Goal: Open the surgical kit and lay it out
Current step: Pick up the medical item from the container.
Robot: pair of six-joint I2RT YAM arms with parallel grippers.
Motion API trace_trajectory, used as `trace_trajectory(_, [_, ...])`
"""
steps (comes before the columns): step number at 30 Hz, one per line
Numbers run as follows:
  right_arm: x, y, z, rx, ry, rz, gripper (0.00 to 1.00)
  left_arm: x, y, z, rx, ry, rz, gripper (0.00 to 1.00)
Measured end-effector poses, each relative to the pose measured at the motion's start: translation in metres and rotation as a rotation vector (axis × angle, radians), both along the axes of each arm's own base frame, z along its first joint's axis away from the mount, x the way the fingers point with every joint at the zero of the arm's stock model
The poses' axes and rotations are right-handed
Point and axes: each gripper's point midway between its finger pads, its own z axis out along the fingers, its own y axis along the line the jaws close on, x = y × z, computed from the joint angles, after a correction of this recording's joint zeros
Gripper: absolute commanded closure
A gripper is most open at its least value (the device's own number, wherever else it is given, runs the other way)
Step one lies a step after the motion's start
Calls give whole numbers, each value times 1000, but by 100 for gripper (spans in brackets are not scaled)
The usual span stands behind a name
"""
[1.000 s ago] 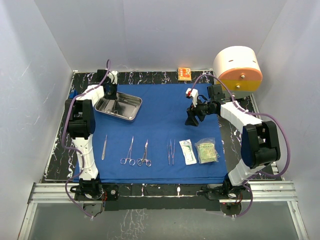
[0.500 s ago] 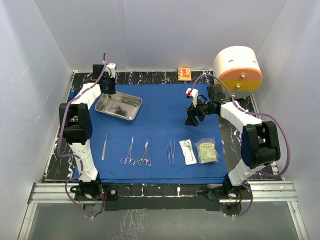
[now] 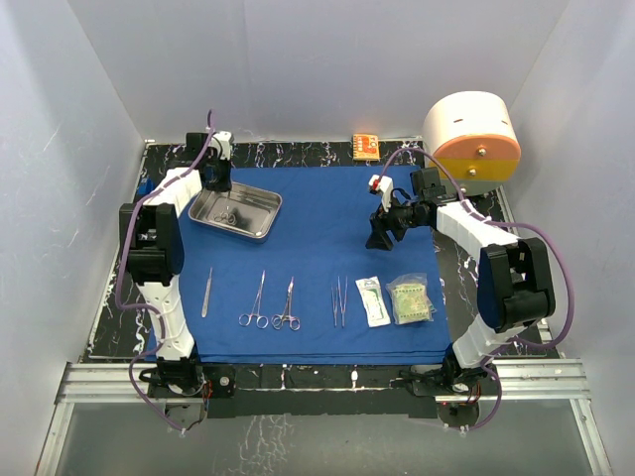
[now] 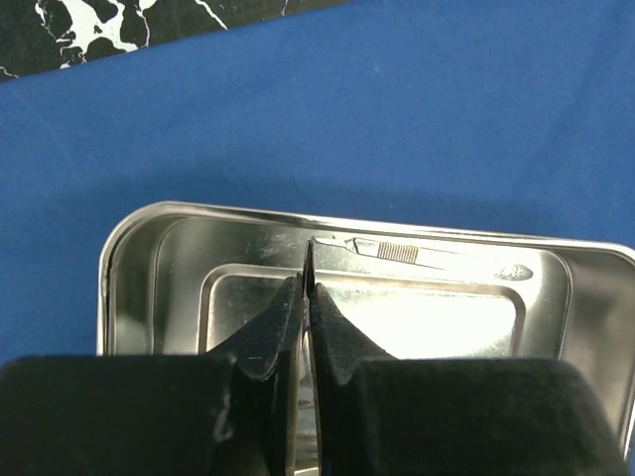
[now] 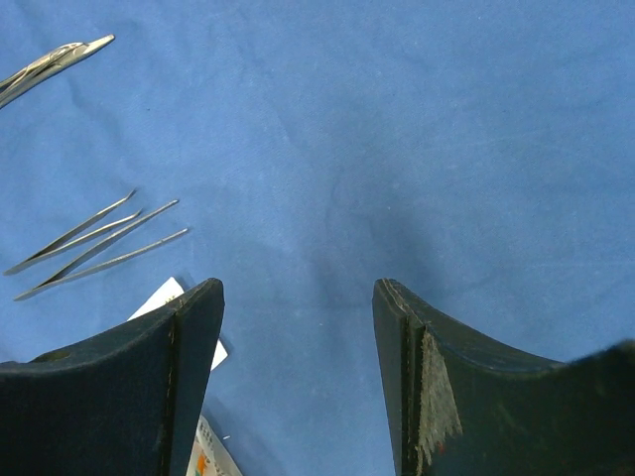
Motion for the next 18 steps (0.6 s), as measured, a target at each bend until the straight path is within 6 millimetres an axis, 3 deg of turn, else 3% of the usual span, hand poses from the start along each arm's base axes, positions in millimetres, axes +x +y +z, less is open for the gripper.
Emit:
trace_trajectory(7, [2,0,-1,-2,-7,-2,40,7,-2,-10,-10,5,-4,100])
trace_trajectory(18, [2,-1,-11,-14,19,-7,40,32,-6,-1,-35,-41,1,100])
